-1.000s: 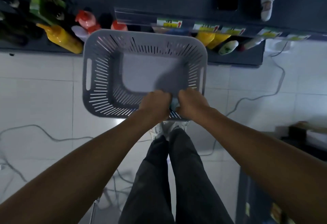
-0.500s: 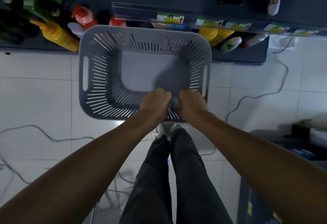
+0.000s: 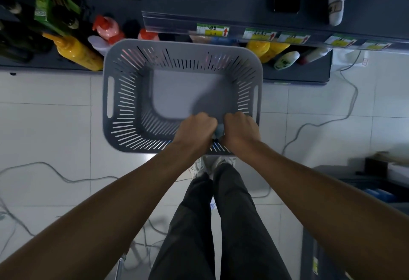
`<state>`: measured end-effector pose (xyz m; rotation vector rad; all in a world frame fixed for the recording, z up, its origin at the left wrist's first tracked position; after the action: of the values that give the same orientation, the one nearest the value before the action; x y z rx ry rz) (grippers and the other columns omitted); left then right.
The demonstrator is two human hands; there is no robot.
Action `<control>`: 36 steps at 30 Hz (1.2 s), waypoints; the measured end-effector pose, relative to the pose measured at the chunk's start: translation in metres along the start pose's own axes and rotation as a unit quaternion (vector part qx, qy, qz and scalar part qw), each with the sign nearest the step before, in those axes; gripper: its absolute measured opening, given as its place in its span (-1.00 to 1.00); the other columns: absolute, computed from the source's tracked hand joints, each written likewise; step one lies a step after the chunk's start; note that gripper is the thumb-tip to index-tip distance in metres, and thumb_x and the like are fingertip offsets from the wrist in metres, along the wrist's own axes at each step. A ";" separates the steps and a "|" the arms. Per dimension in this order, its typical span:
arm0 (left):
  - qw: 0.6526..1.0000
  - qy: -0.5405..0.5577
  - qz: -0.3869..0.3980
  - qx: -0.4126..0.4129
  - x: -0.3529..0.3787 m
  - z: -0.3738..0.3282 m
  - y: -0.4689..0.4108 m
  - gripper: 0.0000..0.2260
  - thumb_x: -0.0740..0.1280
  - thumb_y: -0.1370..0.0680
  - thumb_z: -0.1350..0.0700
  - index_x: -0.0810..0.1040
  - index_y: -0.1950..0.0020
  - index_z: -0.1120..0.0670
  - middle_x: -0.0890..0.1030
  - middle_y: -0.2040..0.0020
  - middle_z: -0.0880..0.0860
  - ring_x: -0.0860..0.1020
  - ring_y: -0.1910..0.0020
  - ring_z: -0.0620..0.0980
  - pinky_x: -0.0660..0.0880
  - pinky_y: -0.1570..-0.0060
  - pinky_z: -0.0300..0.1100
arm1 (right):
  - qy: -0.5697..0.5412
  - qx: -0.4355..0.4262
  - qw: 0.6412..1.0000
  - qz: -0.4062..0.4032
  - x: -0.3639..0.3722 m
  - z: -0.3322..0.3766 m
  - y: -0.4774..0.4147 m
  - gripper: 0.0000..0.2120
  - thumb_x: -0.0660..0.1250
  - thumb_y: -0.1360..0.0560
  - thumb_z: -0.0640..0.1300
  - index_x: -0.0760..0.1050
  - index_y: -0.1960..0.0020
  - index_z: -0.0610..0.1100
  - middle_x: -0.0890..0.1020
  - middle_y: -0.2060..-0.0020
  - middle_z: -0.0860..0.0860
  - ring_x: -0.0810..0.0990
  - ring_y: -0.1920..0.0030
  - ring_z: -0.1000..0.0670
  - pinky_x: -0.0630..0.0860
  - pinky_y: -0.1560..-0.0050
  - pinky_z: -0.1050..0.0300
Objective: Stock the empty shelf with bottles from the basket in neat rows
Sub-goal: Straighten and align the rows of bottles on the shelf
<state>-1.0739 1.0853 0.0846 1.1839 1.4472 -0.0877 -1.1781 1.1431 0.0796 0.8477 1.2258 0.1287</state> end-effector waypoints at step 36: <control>0.951 -0.130 -0.199 0.198 -0.389 -0.169 0.117 -0.71 0.60 -0.34 -0.06 0.73 0.02 0.04 0.72 0.14 -0.01 0.63 0.11 0.02 0.61 0.07 0.01 | -0.054 -0.067 0.971 -0.225 -0.408 -0.086 0.208 -0.86 0.55 -0.30 -0.06 0.68 0.21 -0.10 0.69 0.28 0.04 0.63 0.22 0.05 0.57 0.26 0.14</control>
<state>-1.1989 1.0221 0.5013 1.1255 1.4500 -0.8178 -1.3323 1.1201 0.5189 0.4374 1.2620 -0.1972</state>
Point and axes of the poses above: each hand's wrist, its own y-axis away from the middle knuckle, its own x-axis out of the palm, z = x × y, the point moved 2 cm from there along -y, towards the middle knuckle
